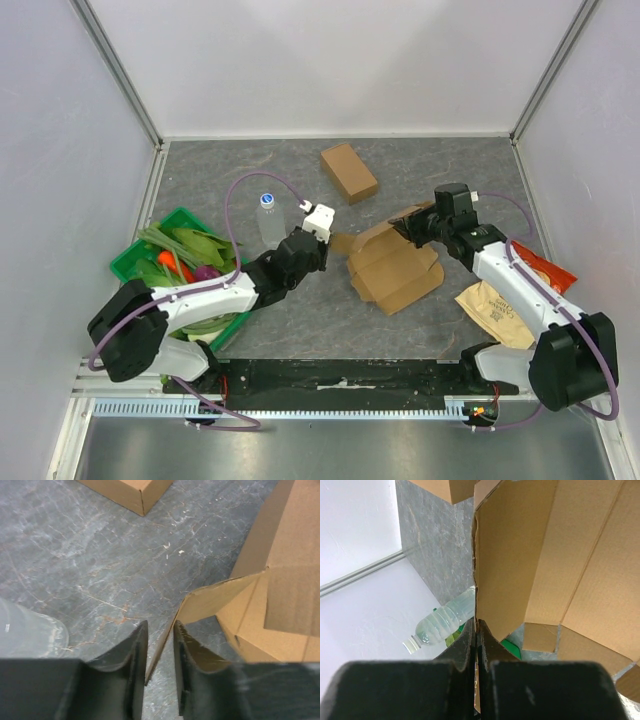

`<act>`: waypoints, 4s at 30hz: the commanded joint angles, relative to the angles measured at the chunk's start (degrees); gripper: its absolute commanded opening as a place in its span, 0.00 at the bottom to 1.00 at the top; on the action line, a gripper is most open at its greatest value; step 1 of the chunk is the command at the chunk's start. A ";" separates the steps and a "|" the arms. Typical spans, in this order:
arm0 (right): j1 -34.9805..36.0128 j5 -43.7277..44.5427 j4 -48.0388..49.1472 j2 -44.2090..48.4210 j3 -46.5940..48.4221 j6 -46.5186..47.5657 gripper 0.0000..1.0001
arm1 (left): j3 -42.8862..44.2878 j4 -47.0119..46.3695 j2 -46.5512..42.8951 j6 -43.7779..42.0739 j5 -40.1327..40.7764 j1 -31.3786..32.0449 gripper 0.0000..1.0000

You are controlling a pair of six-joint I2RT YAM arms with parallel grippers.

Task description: Fold the paper box

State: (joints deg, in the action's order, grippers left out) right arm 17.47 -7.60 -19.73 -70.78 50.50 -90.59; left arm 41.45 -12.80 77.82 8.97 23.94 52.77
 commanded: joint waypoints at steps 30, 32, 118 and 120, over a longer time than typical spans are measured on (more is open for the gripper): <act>6.61 16.91 39.59 3.81 -31.25 3.40 0.00 | -1.72 -13.83 10.77 20.99 -14.26 1.80 0.02; 6.52 17.35 39.94 4.77 -31.78 3.22 0.00 | -1.99 -14.62 10.25 21.70 -15.15 2.51 0.02; 18.03 28.16 60.69 -6.83 -30.46 0.50 0.00 | -8.49 -14.78 3.65 5.70 -15.16 2.51 0.51; 18.03 28.25 60.25 -6.56 -30.37 0.59 0.00 | -7.88 -18.04 5.31 5.97 -14.46 2.51 0.54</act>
State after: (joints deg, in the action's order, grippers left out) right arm 35.62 19.86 41.71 -78.54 18.90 -89.65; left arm 30.28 -21.71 81.36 14.94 11.16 54.54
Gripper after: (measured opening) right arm 0.010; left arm 0.523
